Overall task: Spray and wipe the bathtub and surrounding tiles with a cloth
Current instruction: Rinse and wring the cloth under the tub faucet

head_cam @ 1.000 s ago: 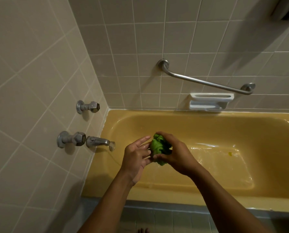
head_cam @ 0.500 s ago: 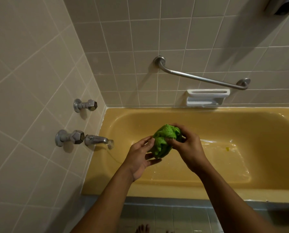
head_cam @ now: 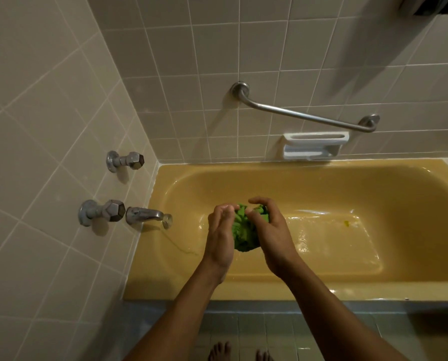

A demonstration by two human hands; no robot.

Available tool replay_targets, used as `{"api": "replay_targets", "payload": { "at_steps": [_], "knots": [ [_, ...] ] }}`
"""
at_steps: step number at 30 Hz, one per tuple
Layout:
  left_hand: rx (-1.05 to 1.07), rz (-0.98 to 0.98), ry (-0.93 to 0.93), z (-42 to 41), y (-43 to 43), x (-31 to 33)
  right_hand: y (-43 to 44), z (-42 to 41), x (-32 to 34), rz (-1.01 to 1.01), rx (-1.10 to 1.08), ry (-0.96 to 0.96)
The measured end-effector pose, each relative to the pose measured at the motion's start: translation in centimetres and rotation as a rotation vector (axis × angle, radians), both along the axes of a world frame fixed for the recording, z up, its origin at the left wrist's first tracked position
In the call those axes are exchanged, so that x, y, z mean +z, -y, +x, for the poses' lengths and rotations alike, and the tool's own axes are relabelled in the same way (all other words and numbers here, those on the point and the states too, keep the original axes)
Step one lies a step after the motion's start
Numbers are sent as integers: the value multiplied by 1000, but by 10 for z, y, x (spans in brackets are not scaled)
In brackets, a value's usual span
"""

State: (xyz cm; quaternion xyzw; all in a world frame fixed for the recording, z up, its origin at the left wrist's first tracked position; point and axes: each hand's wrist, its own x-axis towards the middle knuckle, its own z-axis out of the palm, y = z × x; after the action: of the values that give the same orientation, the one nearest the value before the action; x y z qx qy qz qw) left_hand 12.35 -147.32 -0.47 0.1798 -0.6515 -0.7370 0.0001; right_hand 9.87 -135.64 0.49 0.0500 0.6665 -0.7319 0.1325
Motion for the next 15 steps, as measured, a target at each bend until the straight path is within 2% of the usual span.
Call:
{"api": "replay_targets", "payload": {
  "at_steps": [2, 5, 9, 15],
  "knots": [
    [68, -62, 84, -2, -5, -4, 7, 5, -5, 57, -17, -77],
    [97, -28, 102, 0, -8, -7, 17, 9, -14, 206, -19, -131],
    [177, 23, 91, 4, -12, -8, 26, 9, -21, 217, -68, -53],
    [232, -91, 50, 5, -14, -11, 29, 14, -27, 214, -128, -46]
  ]
}}
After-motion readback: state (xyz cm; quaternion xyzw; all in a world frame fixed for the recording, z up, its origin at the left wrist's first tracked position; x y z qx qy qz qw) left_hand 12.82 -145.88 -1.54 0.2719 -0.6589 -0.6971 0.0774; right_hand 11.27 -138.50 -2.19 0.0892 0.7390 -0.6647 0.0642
